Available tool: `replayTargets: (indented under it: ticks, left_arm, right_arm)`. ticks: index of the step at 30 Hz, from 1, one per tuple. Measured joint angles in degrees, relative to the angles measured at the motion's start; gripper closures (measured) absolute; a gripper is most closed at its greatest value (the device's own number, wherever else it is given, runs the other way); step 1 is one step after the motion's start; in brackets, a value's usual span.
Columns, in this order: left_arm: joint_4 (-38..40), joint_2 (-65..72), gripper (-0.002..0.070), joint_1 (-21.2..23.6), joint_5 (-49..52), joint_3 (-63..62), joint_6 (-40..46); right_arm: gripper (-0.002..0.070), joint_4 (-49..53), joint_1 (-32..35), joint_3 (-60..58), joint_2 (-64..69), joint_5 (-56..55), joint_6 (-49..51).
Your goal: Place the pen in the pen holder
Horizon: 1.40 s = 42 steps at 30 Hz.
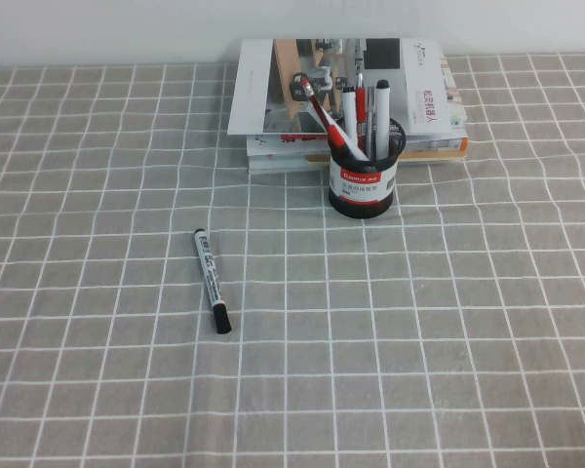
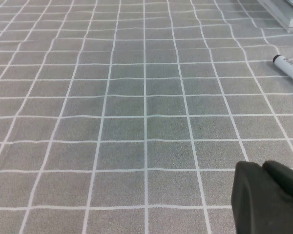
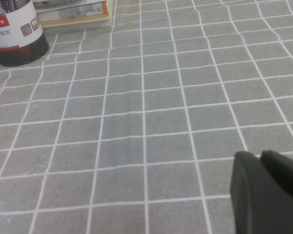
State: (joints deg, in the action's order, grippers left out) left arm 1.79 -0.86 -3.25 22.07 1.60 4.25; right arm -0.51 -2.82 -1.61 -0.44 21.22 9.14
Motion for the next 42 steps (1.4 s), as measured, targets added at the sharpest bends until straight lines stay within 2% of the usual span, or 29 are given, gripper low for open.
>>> replayTargets:
  ticks: [19, 23, 32, 35, 42]
  left_arm:
    - [0.0, 0.0, 0.0678, 0.0, 0.0, 0.0, 0.0]
    - [0.0, 0.0, 0.0678, 0.0, 0.0, 0.0, 0.0]
    - [0.0, 0.0, 0.0678, 0.0, 0.0, 0.0, 0.0]
    - [0.0, 0.0, 0.0678, 0.0, 0.0, 0.0, 0.0]
    - [0.0, 0.0, 0.0678, 0.0, 0.0, 0.0, 0.0]
  right_arm:
    - [0.0689, -0.8, 0.0, 0.0, 0.0, 0.0, 0.0]
    - [0.0689, -11.4, 0.0, 0.0, 0.0, 0.0, 0.0]
    - [0.0689, -56.5, 0.0, 0.0, 0.0, -3.4, 0.0]
    - [0.0689, -60.3, 0.0, 0.0, 0.0, -4.0, 0.0]
    - [0.0689, -59.0, 0.0, 0.0, 0.0, -2.8, 0.0]
